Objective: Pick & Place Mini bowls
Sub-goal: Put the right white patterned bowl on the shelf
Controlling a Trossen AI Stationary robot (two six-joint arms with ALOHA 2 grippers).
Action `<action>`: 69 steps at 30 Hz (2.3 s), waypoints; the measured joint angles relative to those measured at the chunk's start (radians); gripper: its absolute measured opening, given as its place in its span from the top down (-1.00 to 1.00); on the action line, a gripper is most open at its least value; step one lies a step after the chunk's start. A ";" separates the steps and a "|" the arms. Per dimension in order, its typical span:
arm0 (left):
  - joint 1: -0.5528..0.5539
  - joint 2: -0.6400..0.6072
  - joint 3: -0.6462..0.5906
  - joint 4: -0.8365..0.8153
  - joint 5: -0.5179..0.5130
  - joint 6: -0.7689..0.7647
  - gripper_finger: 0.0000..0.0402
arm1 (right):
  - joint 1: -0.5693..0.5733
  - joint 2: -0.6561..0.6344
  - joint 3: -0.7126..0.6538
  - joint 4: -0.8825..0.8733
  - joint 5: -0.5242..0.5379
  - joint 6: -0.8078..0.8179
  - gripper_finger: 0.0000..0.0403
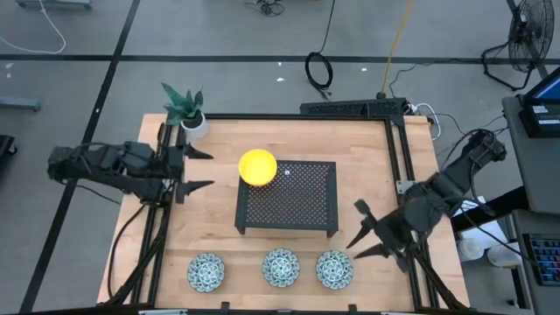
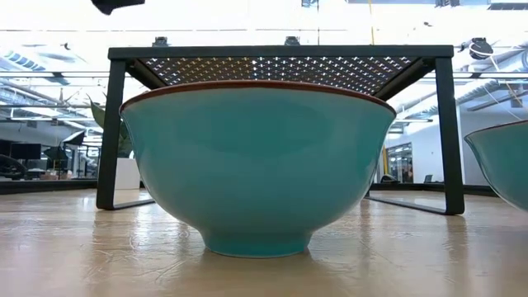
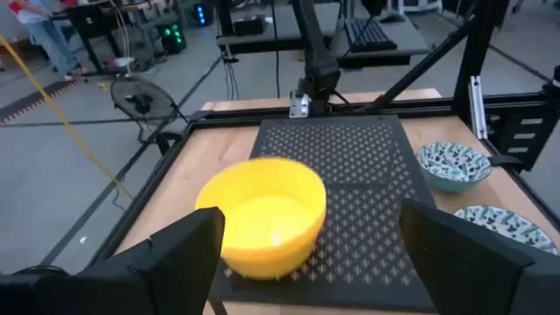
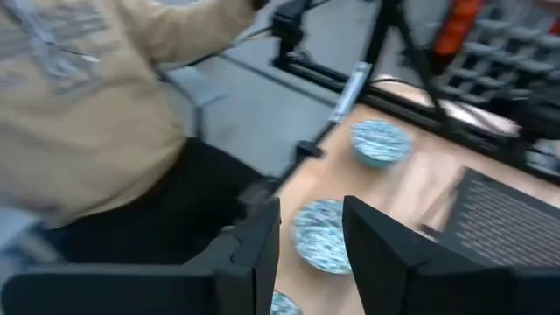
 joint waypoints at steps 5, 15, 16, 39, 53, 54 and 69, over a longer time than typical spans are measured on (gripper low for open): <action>0.037 -0.190 -0.175 0.076 0.056 -0.008 -0.72 | 0.024 -0.125 -0.178 0.168 0.109 0.005 0.48; 0.063 -0.492 -0.376 0.111 0.078 -0.026 -0.69 | 0.037 -0.357 -0.454 0.512 0.077 -0.012 0.47; 0.063 -0.511 -0.391 0.111 0.078 -0.030 -0.68 | 0.037 -0.370 -0.473 0.537 0.070 -0.029 0.47; 0.066 -0.552 -0.671 0.381 0.082 -0.129 -0.67 | 0.037 -0.431 -0.564 0.607 0.050 -0.132 0.48; 0.066 -0.544 -0.730 0.396 0.016 -0.211 -0.66 | 0.049 -0.324 -0.564 0.789 0.052 0.066 0.48; 0.066 -0.544 -0.730 0.396 0.016 -0.211 -0.65 | 0.057 -0.299 -0.564 0.821 0.056 0.067 0.48; 0.066 -0.544 -0.730 0.397 0.016 -0.211 -0.67 | 0.226 0.131 -0.189 0.404 0.485 0.120 -0.04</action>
